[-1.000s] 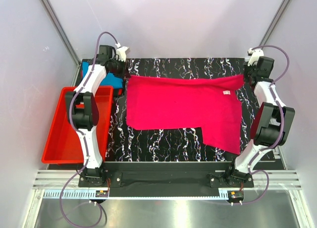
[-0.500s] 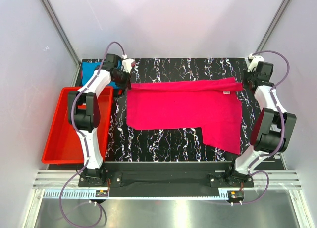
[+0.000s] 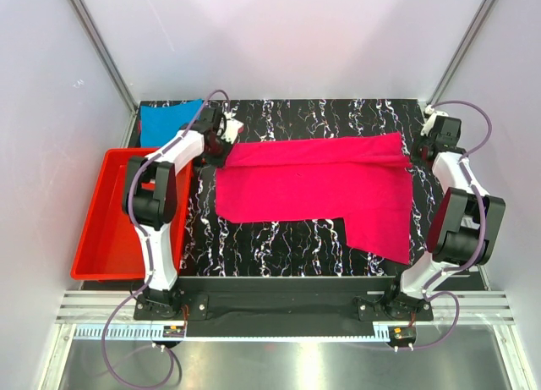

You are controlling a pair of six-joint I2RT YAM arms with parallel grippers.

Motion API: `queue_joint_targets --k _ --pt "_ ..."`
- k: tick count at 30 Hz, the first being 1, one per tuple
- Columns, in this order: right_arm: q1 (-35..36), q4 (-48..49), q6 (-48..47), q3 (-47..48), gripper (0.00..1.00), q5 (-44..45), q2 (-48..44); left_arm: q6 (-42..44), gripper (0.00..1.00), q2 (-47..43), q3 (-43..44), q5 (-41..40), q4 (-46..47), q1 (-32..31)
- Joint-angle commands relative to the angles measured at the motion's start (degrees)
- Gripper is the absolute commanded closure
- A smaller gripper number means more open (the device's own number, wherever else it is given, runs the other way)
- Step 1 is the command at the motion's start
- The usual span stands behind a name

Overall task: Fold and stack the t-shirts
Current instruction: Fold the tshirt

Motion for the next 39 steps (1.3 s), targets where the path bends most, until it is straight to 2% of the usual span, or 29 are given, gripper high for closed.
queue_joint_targets --k 1,4,9,14,27,32,39 --pt "0.15 1.88 2.53 -2.47 1.0 0.58 -1.98 -0.67 1.0 -6.09 -2.45 -8.21 4.86 0.3" --pt "0.15 2.96 2.44 -2.57 1.0 0.4 -2.25 -0.85 1.0 -8.03 -3.08 -11.21 7.24 0.12" --pt "0.15 -0.55 1.56 2.09 1.0 1.72 -3.12 -1.29 1.0 -8.64 0.44 -16.92 7.77 0.03" --pt "0.15 -0.73 0.68 1.3 1.0 2.6 -4.62 -2.08 1.0 -10.39 -0.34 -17.46 8.47 0.03" --pt "0.15 -5.3 4.46 -2.39 1.0 6.11 -6.21 -1.2 1.0 -12.51 -11.68 -14.47 5.49 -0.5" --pt "0.15 -6.88 5.34 -1.26 1.0 6.29 -4.63 -1.81 0.97 -7.42 -7.56 -8.76 -1.26 -1.64" --pt "0.15 -10.48 6.04 0.86 0.99 8.93 -2.96 -2.34 0.9 -9.26 -8.26 -6.56 -3.38 -1.9"
